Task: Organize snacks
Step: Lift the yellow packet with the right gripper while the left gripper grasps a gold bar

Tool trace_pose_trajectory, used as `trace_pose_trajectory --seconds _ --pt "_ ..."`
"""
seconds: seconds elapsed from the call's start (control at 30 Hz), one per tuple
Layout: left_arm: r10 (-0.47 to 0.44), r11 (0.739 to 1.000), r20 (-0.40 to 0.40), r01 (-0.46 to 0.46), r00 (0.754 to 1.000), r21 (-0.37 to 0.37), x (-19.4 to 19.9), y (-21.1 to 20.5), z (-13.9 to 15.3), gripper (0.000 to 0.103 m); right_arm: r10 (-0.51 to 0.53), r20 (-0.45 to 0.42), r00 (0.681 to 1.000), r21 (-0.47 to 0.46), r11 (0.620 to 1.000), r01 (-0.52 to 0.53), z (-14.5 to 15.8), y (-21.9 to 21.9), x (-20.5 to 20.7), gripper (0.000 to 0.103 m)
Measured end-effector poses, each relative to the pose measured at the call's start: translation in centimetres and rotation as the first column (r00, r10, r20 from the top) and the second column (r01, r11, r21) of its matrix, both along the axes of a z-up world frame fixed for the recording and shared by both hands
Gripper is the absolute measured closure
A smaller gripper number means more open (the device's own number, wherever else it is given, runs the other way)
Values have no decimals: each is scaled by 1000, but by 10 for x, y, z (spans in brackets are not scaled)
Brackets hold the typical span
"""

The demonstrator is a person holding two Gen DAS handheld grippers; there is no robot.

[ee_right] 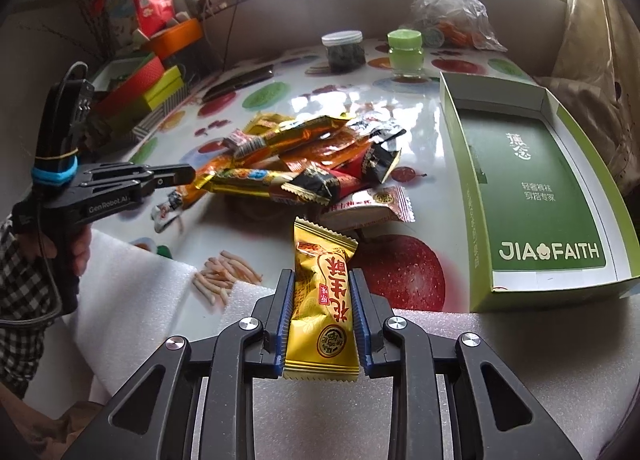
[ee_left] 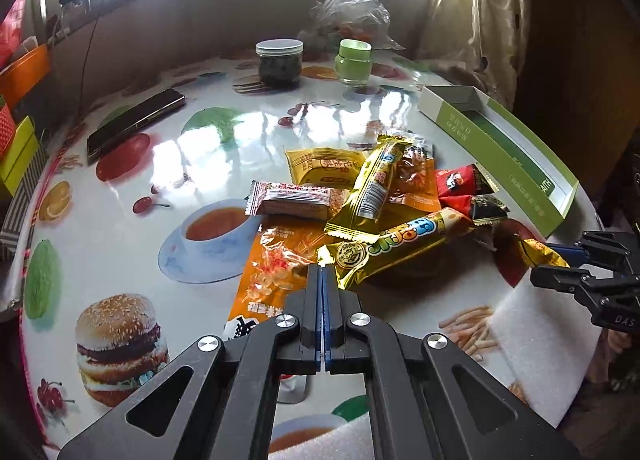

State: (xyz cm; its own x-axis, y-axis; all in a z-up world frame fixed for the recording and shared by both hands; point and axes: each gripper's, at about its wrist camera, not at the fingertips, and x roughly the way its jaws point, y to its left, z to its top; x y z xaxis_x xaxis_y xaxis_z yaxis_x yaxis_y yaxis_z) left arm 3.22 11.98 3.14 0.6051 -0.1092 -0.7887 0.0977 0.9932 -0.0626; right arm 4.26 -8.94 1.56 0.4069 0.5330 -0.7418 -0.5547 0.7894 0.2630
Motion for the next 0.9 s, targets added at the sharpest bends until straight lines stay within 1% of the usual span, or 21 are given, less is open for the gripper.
trace_pose_trajectory --seconds 0.07,0.13,0.17,0.2,0.23,0.27,0.3,0.37,0.47,0.53,0.73,0.8,0.9 --pt "-4 1000 11 4 1000 11 -3 -3 6 103 -6 14 1000 12 1000 6 7 -3 -1 78" --pt "-6 1000 22 5 1000 17 -2 -6 11 100 -12 23 1000 32 999 12 13 -7 -1 78" --pt "-7 1000 27 6 1000 15 0 -7 13 93 -16 29 999 39 999 15 17 -8 -1 78" --pt "-6 1000 28 6 1000 13 4 -8 15 81 -21 38 999 42 999 19 20 -9 -1 78" --pt "-6 1000 28 5 1000 13 8 -9 16 75 -24 45 999 45 999 22 23 -10 -1 78" --pt "-11 1000 33 11 999 9 12 -11 18 64 -27 52 998 50 998 24 26 -11 -1 78" --pt "-24 1000 37 24 999 -3 16 -14 19 59 -30 59 998 54 998 27 29 -13 -1 78" --pt "-58 998 42 59 997 -37 26 -20 21 59 -42 71 997 55 998 38 33 -15 1 78" --pt "-68 998 21 68 997 -16 44 -33 16 59 -80 75 994 52 996 76 34 -23 8 78" --pt "-77 997 3 78 997 -25 55 -38 11 59 -100 72 992 57 994 96 34 -29 13 78" --pt "-71 997 -47 72 996 22 76 -49 -3 59 -150 83 985 58 988 145 39 -43 25 78" --pt "-73 996 -62 76 995 54 80 -53 -7 59 -167 85 982 57 985 163 40 -47 30 78" --pt "-78 995 -80 83 994 52 84 -55 -11 59 -186 81 979 57 982 181 40 -54 36 78"
